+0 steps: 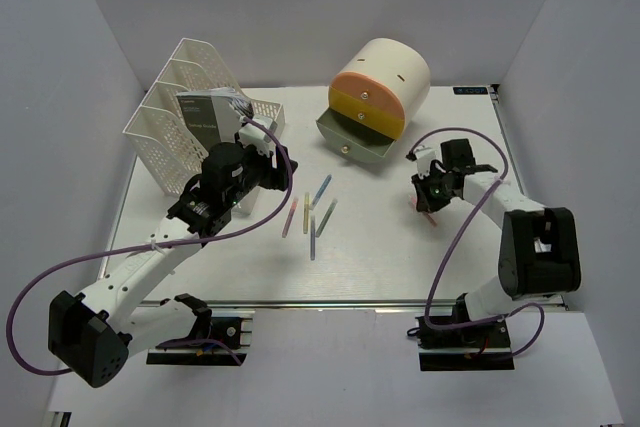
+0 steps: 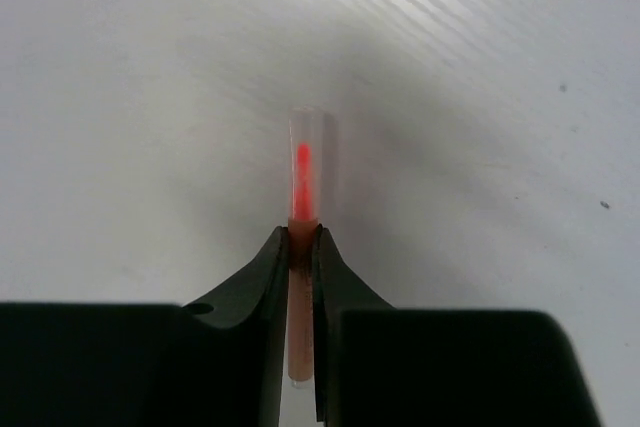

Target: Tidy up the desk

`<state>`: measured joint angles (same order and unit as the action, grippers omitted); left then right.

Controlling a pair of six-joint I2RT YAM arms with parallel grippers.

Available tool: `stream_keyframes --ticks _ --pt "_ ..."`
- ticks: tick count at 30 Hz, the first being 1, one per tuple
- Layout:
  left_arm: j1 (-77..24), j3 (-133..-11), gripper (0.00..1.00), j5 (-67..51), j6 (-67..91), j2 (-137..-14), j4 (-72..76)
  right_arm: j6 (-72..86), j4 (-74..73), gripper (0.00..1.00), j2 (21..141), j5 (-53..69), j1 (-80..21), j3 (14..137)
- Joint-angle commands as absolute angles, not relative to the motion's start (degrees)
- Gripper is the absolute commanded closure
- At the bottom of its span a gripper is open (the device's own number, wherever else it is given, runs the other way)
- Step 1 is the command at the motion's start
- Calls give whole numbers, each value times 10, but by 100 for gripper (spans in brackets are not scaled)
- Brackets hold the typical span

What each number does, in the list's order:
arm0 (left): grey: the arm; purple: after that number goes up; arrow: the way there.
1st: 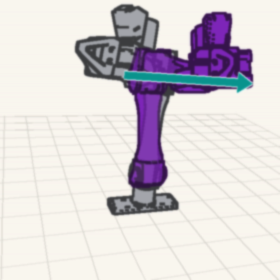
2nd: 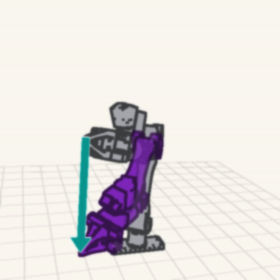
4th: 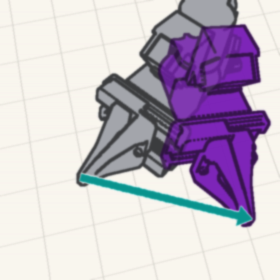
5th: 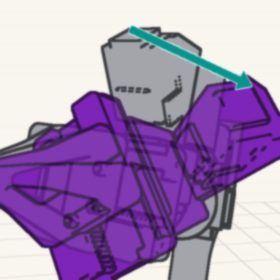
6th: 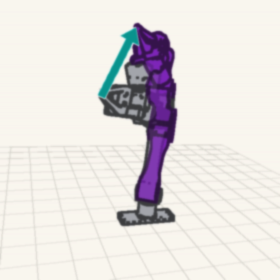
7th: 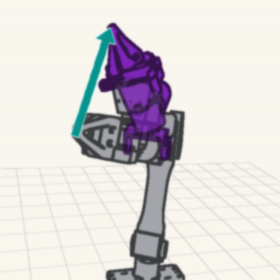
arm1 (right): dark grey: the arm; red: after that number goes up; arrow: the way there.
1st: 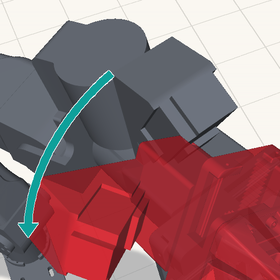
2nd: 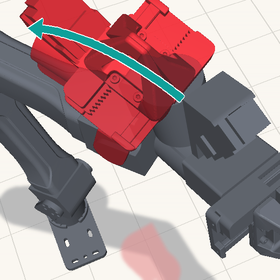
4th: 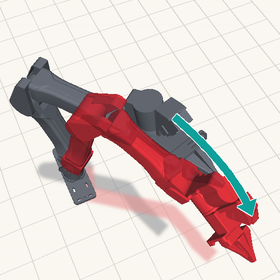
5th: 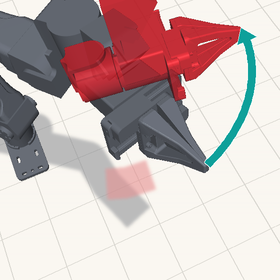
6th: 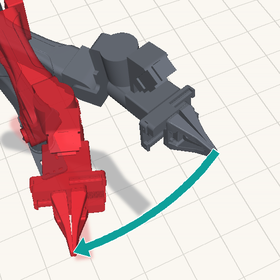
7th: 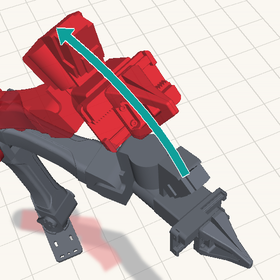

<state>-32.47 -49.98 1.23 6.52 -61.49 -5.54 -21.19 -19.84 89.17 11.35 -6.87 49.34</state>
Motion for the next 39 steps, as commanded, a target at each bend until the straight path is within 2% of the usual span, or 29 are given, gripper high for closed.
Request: stream_keyframes --ticks 1,5,9,17,22,26,29,33,37,38,39 --pt "-328 -496 24 -17 69 -611 -48 -357 -308 100 824 256 -82 575" --pt "-328 -496 24 -33 72 -615 -45 -417 -354 100 816 290 -125 661" --pt "-328 -490 24 -42 70 -623 -38 -414 -304 100 848 251 -174 753" --pt "-328 -492 24 -62 69 -671 -40 -389 -235 99 1009 190 -219 936" --pt "-328 -490 24 -61 69 -678 -39 -367 -228 93 1099 181 -227 1011" --pt "-328 -490 24 -69 72 -680 -35 -360 -216 84 1128 158 -228 1019" --pt "-328 -497 24 -70 83 -690 -44 -356 -226 67 1143 149 -227 1027" --pt "-328 -502 24 -75 91 -699 -47 -340 -243 59 1153 157 -224 1033" --pt "-328 -501 27 -70 102 -702 -46 -316 -257 59 1129 190 -225 1027" --pt "-328 -501 29 -70 105 -703 -46 -291 -263 66 1095 203 -223 1014" --pt "-333 -501 39 -69 110 -705 -46 -275 -263 69 1073 219 -222 997"
